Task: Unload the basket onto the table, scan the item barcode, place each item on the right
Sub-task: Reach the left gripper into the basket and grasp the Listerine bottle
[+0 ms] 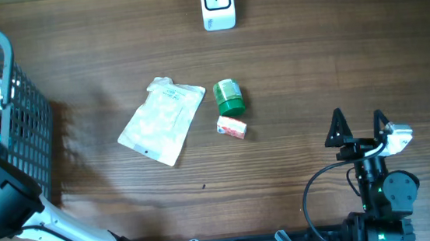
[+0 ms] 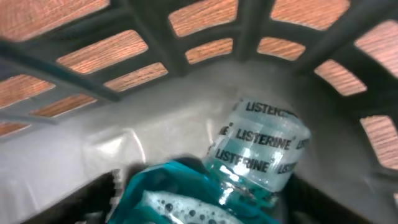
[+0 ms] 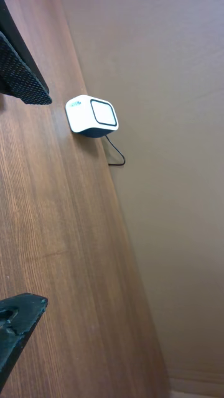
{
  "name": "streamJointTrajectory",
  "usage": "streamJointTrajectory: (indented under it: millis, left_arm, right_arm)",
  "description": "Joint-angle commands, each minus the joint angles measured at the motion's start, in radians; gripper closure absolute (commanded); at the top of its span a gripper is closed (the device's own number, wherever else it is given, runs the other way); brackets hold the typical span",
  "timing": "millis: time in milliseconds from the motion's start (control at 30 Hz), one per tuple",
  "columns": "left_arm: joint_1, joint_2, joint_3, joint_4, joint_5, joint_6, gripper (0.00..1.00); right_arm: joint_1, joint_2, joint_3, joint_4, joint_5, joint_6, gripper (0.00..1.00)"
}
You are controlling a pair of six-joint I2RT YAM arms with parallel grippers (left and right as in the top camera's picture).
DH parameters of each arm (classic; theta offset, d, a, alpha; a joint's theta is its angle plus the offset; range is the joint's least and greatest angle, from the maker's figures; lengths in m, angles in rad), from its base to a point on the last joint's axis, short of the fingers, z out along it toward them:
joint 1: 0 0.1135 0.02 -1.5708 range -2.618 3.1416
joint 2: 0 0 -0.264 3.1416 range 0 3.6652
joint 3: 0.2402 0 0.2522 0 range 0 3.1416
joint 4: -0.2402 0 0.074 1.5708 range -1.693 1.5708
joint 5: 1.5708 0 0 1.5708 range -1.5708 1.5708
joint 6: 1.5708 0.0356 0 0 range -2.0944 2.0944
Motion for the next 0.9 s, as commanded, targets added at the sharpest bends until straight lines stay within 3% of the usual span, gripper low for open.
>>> streamJointTrajectory:
  millis: [0, 133, 200, 367, 600, 867]
  left_arm:
    - [0.003, 0.035, 0.001, 0.009, -0.004, 0.021, 0.36]
    - [0.003, 0.035, 0.001, 0.013, -0.011, 0.021, 0.49]
    - [0.003, 0.034, 0.001, 0.025, -0.020, 0.020, 0.51]
    - [0.003, -0.004, 0.002, 0.037, -0.027, -0.001, 0.49]
    - [0.003, -0.182, 0.002, 0.091, -0.026, -0.200, 0.41]
    - [0.003, -0.418, 0.002, 0.069, -0.026, -0.333, 0.42]
  right_arm:
    - [-0.002, -0.001, -0.001, 0.006, 0.007, 0.004, 0.00]
    - [-0.002, -0.001, -0.001, 0.006, 0.007, 0.004, 0.00]
    - [-0.002, -0.001, -0.001, 0.006, 0.007, 0.004, 0.00]
    - [-0.002, -0.001, -0.001, 0.006, 0.007, 0.004, 0.00]
    - [-0.002, -0.001, -0.001, 0.006, 0.007, 0.004, 0.00]
    - [-0.002, -0.001, -0.001, 0.006, 0.007, 0.004, 0.00]
